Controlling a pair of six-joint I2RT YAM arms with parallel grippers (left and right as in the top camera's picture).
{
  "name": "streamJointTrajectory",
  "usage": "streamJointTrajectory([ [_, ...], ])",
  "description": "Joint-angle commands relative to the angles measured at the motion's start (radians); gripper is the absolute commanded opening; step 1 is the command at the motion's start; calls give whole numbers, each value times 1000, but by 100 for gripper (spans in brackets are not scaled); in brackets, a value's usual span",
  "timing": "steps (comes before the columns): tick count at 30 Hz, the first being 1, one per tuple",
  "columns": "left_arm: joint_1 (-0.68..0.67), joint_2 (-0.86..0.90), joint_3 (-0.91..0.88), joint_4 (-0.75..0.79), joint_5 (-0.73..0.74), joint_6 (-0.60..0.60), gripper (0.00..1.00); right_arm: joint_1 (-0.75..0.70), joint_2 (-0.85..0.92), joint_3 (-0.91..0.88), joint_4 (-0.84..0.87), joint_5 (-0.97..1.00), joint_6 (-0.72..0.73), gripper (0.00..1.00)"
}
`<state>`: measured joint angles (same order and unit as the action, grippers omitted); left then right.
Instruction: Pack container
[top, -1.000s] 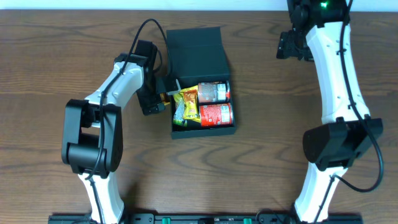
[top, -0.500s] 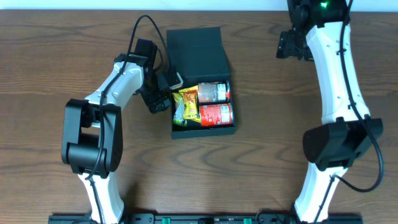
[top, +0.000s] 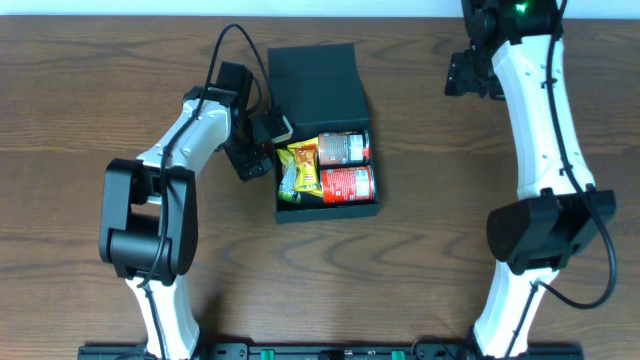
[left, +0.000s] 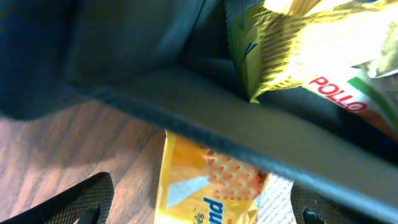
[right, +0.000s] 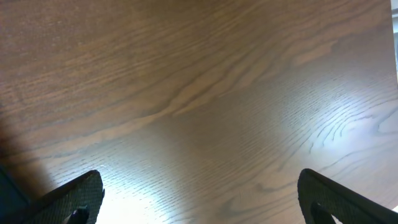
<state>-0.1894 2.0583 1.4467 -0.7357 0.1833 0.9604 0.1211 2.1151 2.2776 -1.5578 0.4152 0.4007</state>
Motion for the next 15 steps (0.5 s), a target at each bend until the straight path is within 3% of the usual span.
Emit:
streamJointTrajectory([
  [1,8,50,-1,-4,-6,-15,92,-2,-18,17,-1,3,2,99],
  [5,8,65,0,-3,-2,-15,89,-2,-18,17,-1,3,2,99],
  [12,8,64,0,-3,-3,-15,63,-2,-18,17,-1,3,3,99],
  [15,8,64,0,-4,-3,-19,63,-2,-18,17,-2,3,2,99],
])
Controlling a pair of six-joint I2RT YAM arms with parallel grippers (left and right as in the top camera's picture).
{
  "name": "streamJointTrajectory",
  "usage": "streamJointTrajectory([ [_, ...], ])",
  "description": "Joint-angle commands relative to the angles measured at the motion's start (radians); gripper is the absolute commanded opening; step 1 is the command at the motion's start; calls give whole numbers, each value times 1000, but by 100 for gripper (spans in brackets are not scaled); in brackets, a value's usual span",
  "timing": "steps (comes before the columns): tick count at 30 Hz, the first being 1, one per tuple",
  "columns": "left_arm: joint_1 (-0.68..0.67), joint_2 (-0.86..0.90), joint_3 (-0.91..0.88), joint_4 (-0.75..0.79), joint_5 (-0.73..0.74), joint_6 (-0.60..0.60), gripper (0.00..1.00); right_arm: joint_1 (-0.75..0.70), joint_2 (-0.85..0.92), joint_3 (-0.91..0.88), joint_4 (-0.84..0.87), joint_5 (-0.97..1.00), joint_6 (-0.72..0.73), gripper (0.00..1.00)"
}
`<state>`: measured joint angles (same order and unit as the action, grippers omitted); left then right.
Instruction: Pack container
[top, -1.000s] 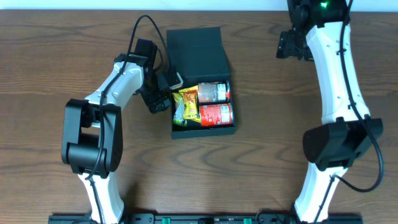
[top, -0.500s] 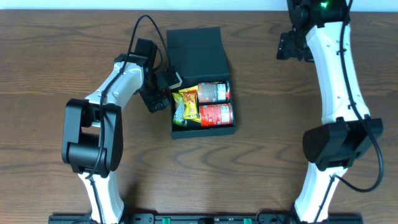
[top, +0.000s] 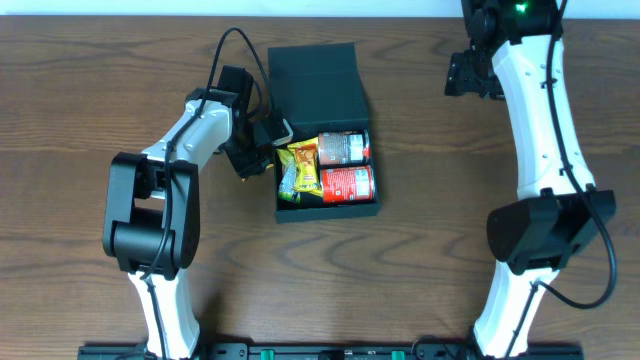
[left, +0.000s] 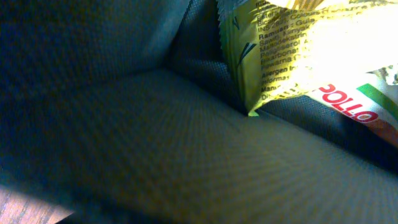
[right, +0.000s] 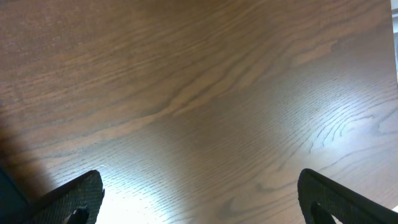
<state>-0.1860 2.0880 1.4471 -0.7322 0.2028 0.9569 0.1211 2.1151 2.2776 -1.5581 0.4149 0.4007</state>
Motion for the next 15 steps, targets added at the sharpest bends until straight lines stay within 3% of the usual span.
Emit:
streamJointTrajectory([
  [1,4,34,-1,-7,-23,-16,62,-2,-18,17,-2,3,2,99],
  [11,2,13,37,-36,-23,-34,58,-2,-18,17,-2,3,3,99],
  [15,2,-14,48,-43,-23,-38,51,-2,-18,17,-1,3,3,99],
])
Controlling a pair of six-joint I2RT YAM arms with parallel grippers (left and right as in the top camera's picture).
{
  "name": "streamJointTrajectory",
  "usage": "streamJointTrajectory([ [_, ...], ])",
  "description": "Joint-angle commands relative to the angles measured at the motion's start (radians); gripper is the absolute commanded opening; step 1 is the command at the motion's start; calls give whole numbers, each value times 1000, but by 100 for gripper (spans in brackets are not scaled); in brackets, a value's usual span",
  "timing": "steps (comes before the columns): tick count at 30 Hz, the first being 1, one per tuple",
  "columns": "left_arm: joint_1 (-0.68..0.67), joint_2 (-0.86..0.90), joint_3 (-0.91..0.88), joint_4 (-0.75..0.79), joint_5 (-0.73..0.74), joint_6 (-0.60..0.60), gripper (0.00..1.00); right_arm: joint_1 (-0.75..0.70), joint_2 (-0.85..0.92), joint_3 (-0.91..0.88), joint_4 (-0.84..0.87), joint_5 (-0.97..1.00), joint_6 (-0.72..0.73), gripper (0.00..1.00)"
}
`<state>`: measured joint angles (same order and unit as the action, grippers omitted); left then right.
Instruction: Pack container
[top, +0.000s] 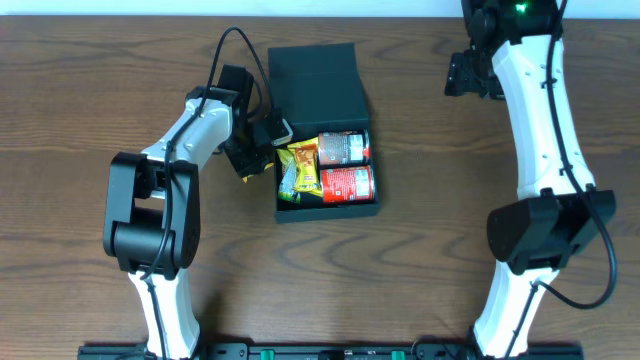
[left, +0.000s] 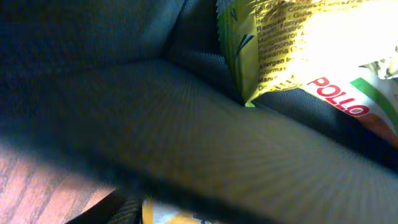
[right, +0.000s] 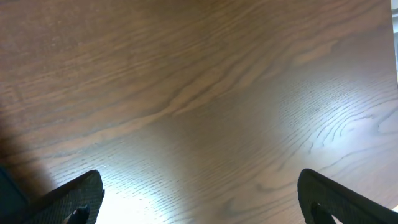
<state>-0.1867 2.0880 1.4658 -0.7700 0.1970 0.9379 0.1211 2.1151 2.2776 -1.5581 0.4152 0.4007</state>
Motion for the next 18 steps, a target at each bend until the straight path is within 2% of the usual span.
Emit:
streamJointTrajectory([
  [1,3,-22,29,-6,-17,-19,51,-2,-18,17,-1,3,3,99],
  [6,3,-55,29,-8,-18,-19,47,-2,-18,17,-1,3,3,99],
  [18,3,-115,29,-10,-22,-26,46,-2,-18,17,4,3,3,99],
])
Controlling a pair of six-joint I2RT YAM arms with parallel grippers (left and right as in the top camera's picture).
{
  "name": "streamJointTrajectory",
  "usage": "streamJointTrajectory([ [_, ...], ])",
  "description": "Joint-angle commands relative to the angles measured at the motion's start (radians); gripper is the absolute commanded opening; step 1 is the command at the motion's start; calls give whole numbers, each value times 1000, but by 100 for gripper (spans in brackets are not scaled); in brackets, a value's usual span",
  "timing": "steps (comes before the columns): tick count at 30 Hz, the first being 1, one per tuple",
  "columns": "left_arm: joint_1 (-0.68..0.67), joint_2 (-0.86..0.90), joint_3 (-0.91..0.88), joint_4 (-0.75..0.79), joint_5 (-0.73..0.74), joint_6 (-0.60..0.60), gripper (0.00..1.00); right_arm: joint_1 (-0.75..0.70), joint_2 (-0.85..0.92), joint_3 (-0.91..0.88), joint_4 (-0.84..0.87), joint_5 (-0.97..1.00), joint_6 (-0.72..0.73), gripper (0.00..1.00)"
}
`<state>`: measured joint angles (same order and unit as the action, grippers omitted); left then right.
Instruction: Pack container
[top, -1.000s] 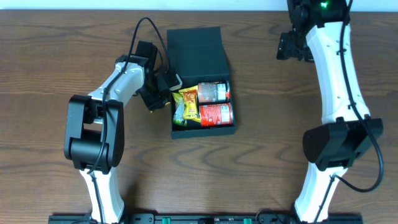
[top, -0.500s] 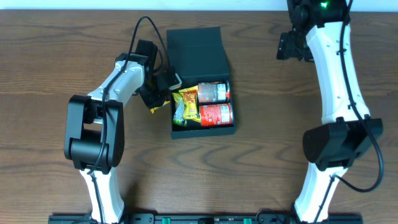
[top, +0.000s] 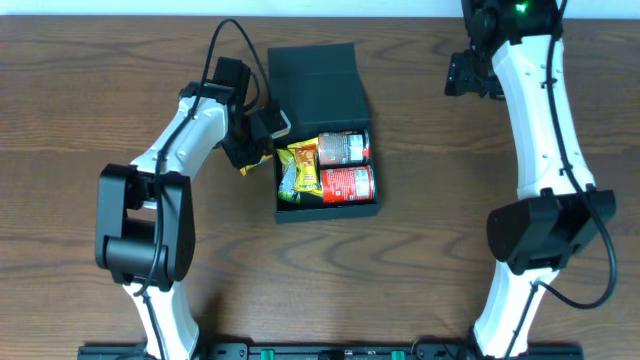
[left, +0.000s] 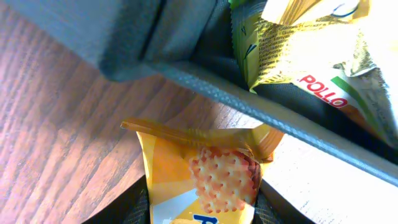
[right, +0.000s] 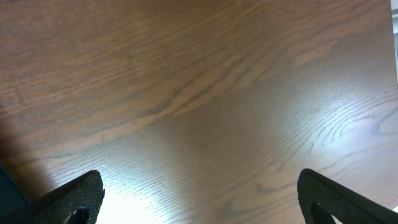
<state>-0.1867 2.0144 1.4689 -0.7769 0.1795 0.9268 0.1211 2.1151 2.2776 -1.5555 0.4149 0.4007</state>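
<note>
A black box (top: 345, 205) lies open at mid-table, its lid (top: 316, 82) folded back. Inside are two red cans (top: 346, 167) and yellow snack packets (top: 298, 168). My left gripper (top: 250, 160) sits just outside the box's left wall, shut on a yellow cracker packet (left: 199, 174). That packet is held above the wood beside the box rim (left: 298, 134), with the yellow "POLLO" packet (left: 298, 50) inside. My right gripper (right: 199, 199) hangs open over bare wood at the far right, nothing between its fingers (right: 81, 193).
Brown wooden table (top: 90, 80) all round the box. The right arm (top: 540, 120) stretches along the right side, the left arm (top: 170, 160) along the left. A pale strip of wall runs along the far edge.
My left gripper has pulled back from the box wall and risen a little, so the cracker packet now shows fully in the wrist view. The right arm has not moved.
The cracker packet sat between my left fingers beside the box's left wall. Then the wrist view was pressed close to the box's dark wall, hiding the packet. Now the packet is held outside the rim again. The right gripper stayed open and still.
</note>
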Motion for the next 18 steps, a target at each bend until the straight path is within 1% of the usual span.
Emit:
streamJointTrajectory([
  [1,3,-49,26,-5,-4,-16,46,-2,-18,17,1,3,3,99],
  [11,3,-128,26,-5,-6,-38,46,-2,-18,17,1,3,3,99],
  [18,3,-173,26,-4,-7,-99,46,-2,-18,17,-1,3,2,99],
])
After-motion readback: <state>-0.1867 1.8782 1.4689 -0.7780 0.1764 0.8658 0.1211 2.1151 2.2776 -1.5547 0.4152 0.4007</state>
